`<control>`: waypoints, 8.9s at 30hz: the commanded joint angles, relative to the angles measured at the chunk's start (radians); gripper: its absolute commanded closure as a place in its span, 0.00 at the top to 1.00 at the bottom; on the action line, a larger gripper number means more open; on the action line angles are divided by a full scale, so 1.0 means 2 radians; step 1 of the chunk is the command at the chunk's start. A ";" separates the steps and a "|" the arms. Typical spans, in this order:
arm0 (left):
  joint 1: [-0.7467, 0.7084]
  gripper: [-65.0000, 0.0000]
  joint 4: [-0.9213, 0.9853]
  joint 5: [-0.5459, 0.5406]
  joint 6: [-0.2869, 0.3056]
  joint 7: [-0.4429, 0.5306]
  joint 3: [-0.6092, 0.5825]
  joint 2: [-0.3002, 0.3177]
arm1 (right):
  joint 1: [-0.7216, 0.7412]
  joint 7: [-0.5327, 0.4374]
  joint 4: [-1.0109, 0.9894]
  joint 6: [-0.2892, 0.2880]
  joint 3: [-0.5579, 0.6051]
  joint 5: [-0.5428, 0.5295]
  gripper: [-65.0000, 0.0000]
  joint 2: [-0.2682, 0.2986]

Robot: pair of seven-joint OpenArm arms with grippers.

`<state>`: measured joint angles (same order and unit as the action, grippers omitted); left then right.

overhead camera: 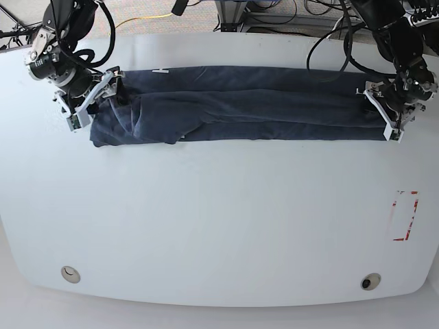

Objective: Fold the T-shirt properly
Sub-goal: 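Tuck the grasped sleeve with the right gripper onto the folded strip, then tuck the strip end under with the left gripper, pushing toward the right gripper, then grasp the strip's middle with the left gripper and fold it toward the right gripper, then grasp both ends of the folded strip with both grippers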

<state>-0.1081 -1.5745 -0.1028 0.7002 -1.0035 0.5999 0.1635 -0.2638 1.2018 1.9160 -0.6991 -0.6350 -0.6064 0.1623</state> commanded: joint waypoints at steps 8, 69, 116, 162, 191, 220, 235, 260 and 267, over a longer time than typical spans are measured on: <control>-0.002 0.55 -0.003 0.020 -0.001 -0.019 0.000 0.005 | -0.012 -0.011 0.027 0.000 0.008 -0.136 0.62 0.007; 0.023 0.72 0.110 -0.248 -0.001 -0.076 0.112 0.083 | 0.050 -0.125 -0.147 0.000 0.135 0.126 0.18 -0.028; 0.019 0.62 0.111 -0.315 -0.001 -0.129 0.076 0.078 | 0.050 -0.125 -0.148 0.000 0.135 0.125 0.18 -0.028; -0.050 0.08 -0.204 -0.268 -0.001 -0.102 -0.227 0.054 | 0.050 -0.124 -0.148 0.000 0.135 0.125 0.18 -0.029; -0.006 0.11 -0.200 -0.125 -0.001 -0.102 -0.379 -0.088 | 0.052 -0.125 -0.148 0.000 0.134 0.125 0.18 -0.029; 0.029 0.51 -0.194 -0.168 -0.001 -0.140 -0.287 -0.064 | 0.053 -0.120 -0.102 0.000 0.135 0.125 0.19 -0.029; 0.025 0.51 -0.039 -0.169 -0.001 -0.084 -0.272 -0.024 | 0.080 -0.003 -0.035 0.000 0.059 -0.075 0.94 -0.024; 0.018 0.51 0.011 -0.169 -0.001 -0.036 -0.269 0.019 | 0.079 0.044 -0.297 0.000 -0.145 -0.209 0.94 0.128; 0.016 0.51 0.008 -0.169 -0.001 -0.036 -0.269 0.018 | 0.078 0.045 -0.296 0.000 -0.136 -0.207 0.94 0.082</control>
<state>-0.0715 -1.5520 -0.4915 0.7086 -1.0271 0.0593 0.1894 -0.1177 1.3064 1.3041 -0.6968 -0.9146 -0.9993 0.3206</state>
